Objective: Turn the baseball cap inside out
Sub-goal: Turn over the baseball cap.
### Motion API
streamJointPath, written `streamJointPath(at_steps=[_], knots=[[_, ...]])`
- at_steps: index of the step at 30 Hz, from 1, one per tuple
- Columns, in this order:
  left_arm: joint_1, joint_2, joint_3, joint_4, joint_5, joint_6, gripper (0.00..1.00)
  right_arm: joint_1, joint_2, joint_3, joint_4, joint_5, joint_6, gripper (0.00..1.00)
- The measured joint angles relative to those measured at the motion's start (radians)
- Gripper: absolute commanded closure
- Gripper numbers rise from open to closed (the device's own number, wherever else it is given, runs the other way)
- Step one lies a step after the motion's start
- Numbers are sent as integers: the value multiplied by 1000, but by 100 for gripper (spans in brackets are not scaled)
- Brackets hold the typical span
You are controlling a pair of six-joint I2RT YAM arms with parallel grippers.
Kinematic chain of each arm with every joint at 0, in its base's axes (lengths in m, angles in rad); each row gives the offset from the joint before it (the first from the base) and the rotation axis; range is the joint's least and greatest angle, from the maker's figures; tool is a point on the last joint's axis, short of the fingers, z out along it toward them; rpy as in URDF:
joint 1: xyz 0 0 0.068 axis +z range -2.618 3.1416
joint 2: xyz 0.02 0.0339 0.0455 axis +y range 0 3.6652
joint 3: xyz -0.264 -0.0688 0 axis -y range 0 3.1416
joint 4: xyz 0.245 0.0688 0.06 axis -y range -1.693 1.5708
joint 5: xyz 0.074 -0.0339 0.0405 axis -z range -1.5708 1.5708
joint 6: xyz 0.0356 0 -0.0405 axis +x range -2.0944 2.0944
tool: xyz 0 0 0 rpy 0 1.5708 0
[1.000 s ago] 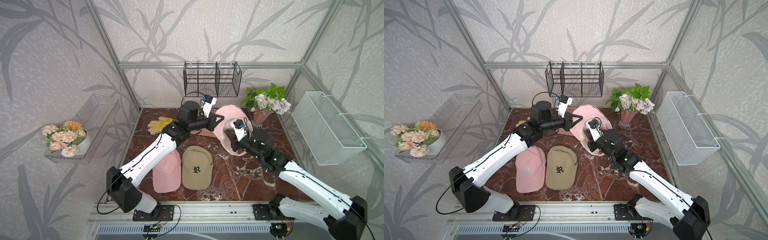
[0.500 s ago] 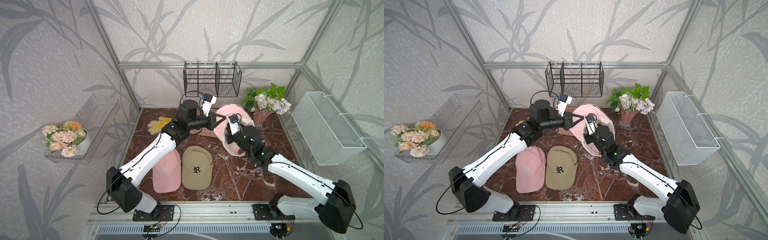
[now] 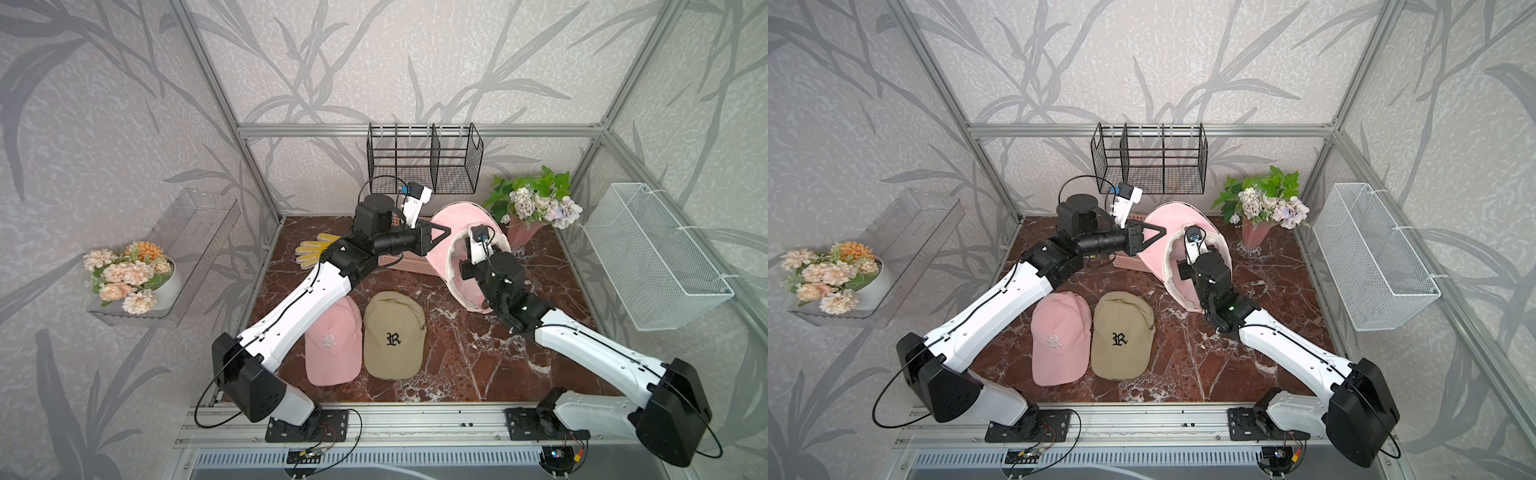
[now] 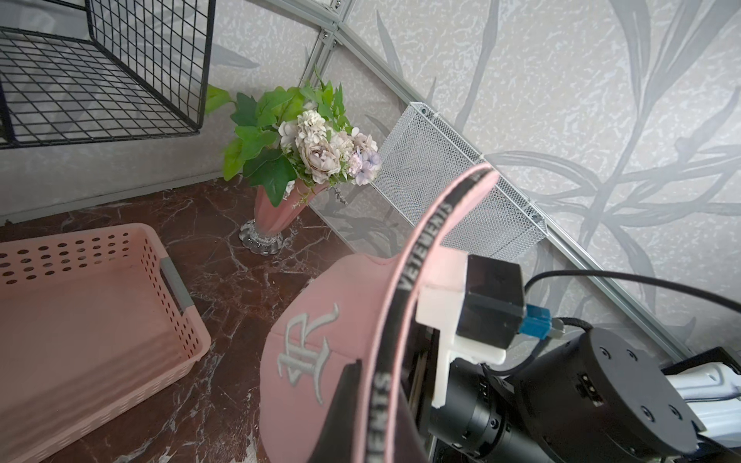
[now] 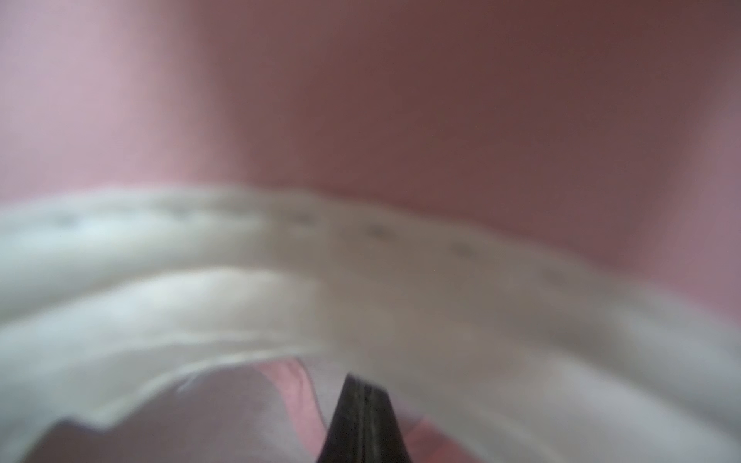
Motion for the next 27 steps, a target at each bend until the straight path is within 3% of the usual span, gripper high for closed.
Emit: streamJointPath(at_steps=[6, 17, 23, 27], knots=[[0, 7, 1, -22, -3, 0, 100, -5, -11, -38, 16, 23, 4, 100], [-5, 14, 11, -25, 18, 1, 100, -22, -56, -34, -116, -417, 41, 100], [-3, 18, 11, -23, 16, 0, 100, -22, -47, -29, -211, -517, 72, 100], [-3, 18, 11, -24, 11, 2, 100, -22, -50, -29, -247, -492, 73, 100]])
